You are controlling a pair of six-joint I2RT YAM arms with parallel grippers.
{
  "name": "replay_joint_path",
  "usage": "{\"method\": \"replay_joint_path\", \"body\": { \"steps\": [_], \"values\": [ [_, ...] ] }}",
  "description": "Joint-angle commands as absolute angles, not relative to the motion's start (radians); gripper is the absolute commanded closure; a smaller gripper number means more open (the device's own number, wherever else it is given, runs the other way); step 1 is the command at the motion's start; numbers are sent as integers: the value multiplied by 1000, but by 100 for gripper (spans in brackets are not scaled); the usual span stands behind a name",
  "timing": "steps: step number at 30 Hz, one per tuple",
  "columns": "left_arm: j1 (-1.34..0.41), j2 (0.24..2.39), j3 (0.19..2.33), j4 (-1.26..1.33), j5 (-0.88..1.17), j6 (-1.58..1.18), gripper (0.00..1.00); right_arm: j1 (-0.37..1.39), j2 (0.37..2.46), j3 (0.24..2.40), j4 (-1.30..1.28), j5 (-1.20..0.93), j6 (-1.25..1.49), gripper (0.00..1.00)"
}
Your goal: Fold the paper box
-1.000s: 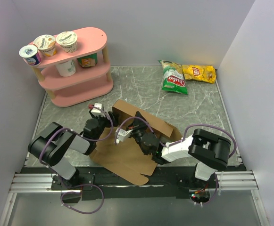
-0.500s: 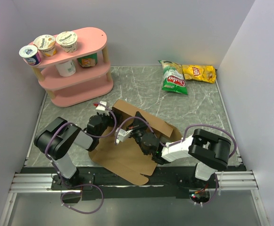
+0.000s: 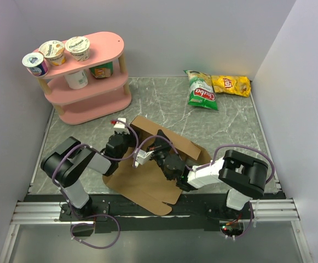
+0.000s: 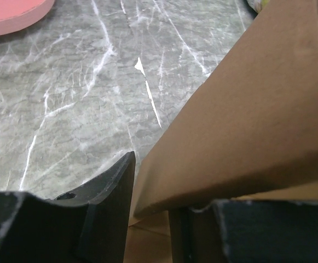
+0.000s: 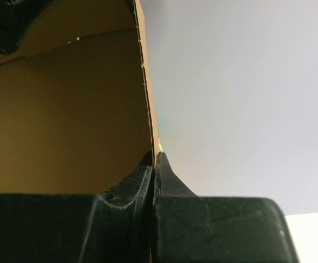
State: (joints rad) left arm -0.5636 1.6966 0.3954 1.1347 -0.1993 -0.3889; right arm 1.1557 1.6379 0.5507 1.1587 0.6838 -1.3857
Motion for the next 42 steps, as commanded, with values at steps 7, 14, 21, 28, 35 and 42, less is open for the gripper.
{"method": "replay_joint_path", "body": {
  "steps": [7,14,21,28,35,42],
  "values": [
    [-564,1663,420,993,-546,-466,67,1163,1628,523,1074,718,-1284,100],
    [-581,1655,397,1049,-445,-443,59,1166,1640,525,1098,726,-1289,100],
    [-591,1582,362,1054,-342,-488,34,1169,1621,522,1108,744,-1261,98],
    [-591,1405,337,947,-281,-517,12,1181,1536,520,1054,753,-1229,87],
    [-586,1238,299,789,-215,-538,5,1203,1537,508,1103,776,-1258,58],
    [-575,988,258,608,-111,-586,4,1265,1500,476,1149,814,-1252,8]
  ]
}}
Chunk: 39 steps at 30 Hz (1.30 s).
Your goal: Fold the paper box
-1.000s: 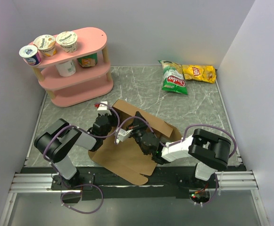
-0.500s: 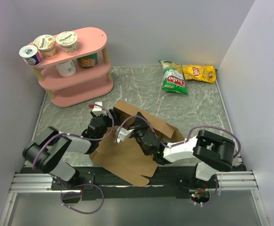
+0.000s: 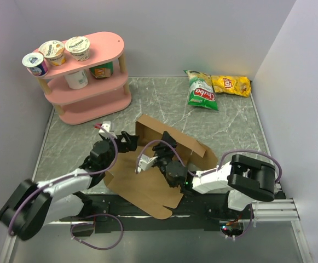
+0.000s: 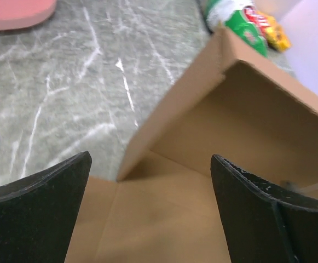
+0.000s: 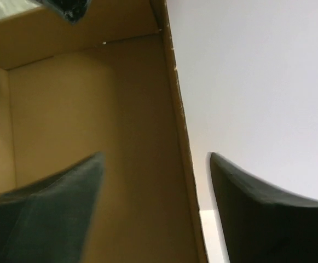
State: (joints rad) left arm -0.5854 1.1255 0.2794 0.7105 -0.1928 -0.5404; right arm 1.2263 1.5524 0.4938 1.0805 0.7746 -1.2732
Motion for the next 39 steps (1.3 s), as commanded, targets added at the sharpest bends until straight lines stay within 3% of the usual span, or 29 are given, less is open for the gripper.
{"method": "replay_joint_path", "body": {
  "steps": [1,9,13,15,18,25,39],
  "values": [
    [-574,956,256,568,-92,-584,4,1281,1480,476,1132,819,-1244,4],
    [-473,788,405,356,23,-635,4,1379,1336,483,967,865,-1097,0],
    [-393,889,553,310,161,-670,4,1422,1212,555,733,874,-912,2],
    [-368,983,633,304,215,-667,4,1425,1123,607,447,829,-677,5],
    [-350,1087,704,325,280,-660,4,1425,1036,678,280,818,-473,7],
    [-345,1221,765,347,356,-664,2,1366,1000,947,-191,709,-17,10],
    [-344,1299,732,403,350,-667,23,1177,994,950,-290,542,259,14]
  ]
}}
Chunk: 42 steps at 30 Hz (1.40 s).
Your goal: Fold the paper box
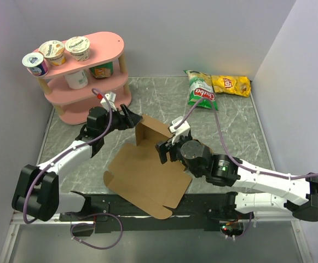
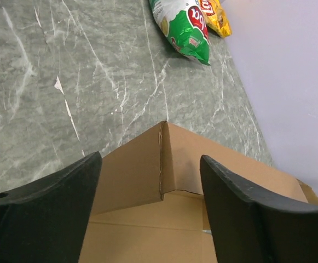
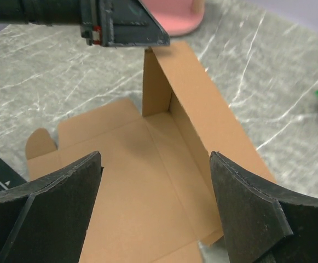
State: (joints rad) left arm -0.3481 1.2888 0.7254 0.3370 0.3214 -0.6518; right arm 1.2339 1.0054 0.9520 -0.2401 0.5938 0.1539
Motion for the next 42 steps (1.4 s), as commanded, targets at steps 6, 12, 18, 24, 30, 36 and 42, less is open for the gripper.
{"method": "replay_joint_path", "body": {
  "steps": [6,12,18,24,30,36,42],
  "values": [
    [-344,1315,707,426,348,-672,34,1121,988,946,-295,514,291,15],
    [-345,1335,683,442,348,-670,45,1072,1005,948,-302,486,299,15],
    [-345,1348,646,466,359,-680,55,1057,1019,936,-299,479,308,15],
    [-344,1348,595,492,356,-690,63,1040,1037,937,-302,477,319,14],
    [-345,1362,528,555,376,-716,67,1029,1052,945,-304,476,322,14],
    [-344,1371,506,577,379,-726,67,1025,1054,948,-313,491,313,13],
    [-345,1329,520,515,308,-729,66,950,1028,966,-428,465,347,5]
  ]
}}
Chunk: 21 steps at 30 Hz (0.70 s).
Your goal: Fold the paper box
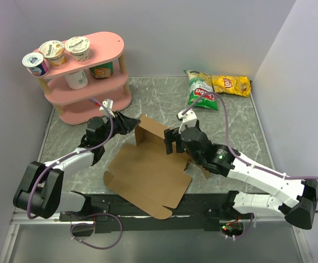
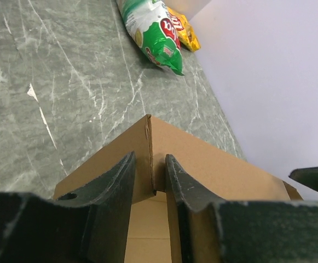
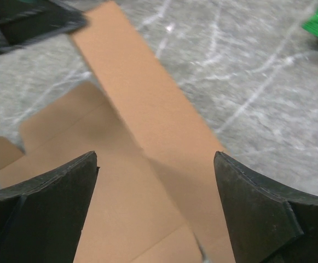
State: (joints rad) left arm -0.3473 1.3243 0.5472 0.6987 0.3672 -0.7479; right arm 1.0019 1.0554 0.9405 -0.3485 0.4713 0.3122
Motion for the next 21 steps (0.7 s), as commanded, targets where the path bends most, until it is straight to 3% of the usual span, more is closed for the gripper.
{"method": "replay_joint_path", "body": {
  "steps": [1,6,13,21],
  "values": [
    [-344,1321,520,500,290,-729,66,933,988,960,-439,456,348,3],
    [-344,1316,525,474,278,-733,67,923,848,887,-518,385,380,1],
    [-345,1318,523,471,278,-730,67,923,649,818,-554,266,650,11],
    [-345,1299,522,466,276,-719,66,920,718,741,-523,342,859,10]
  ]
}}
